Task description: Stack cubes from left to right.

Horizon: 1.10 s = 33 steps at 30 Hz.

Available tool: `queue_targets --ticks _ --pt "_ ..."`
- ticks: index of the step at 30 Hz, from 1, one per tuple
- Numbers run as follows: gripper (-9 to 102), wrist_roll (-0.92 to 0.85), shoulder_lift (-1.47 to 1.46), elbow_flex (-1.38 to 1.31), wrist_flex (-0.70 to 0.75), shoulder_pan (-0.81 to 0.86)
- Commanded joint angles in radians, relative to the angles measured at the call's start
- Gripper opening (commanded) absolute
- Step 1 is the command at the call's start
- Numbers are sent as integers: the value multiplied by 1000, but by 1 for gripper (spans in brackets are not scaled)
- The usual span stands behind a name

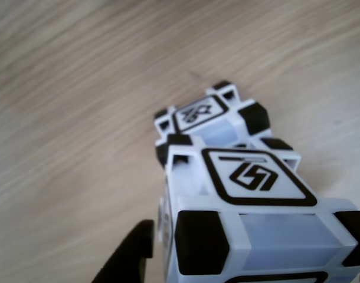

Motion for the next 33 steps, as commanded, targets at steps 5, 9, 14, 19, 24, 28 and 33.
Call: queue_targets --ticks 5,9,14,19,24,28,33 --pt "39 14 21 -6 8 -61" --pt "40 34 12 -6 8 -120" --pt "40 86 8 -6 8 -204" --pt "40 129 8 -6 8 -290" --pt "40 178 17 -2 8 -365" --pt "41 219 21 32 23 -407" --pt "42 295 21 80 114 -472"
